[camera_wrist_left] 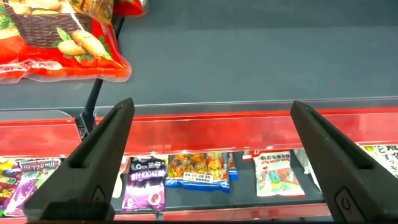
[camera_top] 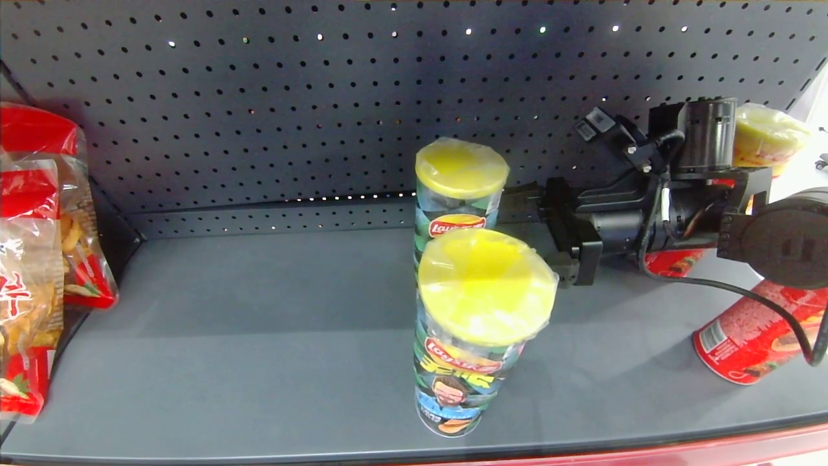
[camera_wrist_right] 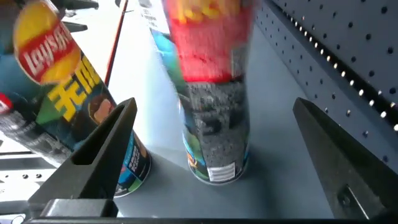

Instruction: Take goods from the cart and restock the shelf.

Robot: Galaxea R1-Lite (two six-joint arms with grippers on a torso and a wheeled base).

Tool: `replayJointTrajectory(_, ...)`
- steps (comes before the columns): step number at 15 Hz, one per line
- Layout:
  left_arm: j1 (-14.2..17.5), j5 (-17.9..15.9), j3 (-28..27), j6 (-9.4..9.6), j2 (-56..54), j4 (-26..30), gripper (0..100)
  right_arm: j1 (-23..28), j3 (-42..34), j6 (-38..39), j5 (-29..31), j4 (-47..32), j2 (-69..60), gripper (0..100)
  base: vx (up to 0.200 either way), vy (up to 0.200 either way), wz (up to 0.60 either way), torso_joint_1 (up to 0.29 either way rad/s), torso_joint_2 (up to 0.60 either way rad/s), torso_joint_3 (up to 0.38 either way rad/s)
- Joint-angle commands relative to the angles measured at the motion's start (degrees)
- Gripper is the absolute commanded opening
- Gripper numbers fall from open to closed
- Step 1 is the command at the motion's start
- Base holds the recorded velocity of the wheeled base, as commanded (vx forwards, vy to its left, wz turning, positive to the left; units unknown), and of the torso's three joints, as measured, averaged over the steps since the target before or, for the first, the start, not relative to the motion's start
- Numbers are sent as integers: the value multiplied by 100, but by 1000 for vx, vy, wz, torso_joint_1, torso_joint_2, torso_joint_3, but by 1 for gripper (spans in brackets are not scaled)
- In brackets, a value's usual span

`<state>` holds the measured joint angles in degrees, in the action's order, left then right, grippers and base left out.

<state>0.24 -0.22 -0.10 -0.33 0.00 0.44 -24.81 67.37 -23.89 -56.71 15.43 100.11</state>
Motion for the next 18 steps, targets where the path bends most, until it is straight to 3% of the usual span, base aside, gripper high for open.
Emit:
replayJointTrajectory(1, 2, -4, 1, -2, 9, 0, 100, -24, 13, -10, 2, -14, 0, 100, 0, 0, 0, 0, 0, 0)
replayJointTrajectory(16, 2, -4, 1, -2, 9, 0, 100, -428, 154, -45, 116, -32, 272, 100, 0, 0, 0, 0, 0, 0)
replayJointTrajectory(18, 2, -4, 1, -2, 9, 0, 100, -428, 260, -133, 380, -410, 272, 100, 0, 0, 0, 0, 0, 0)
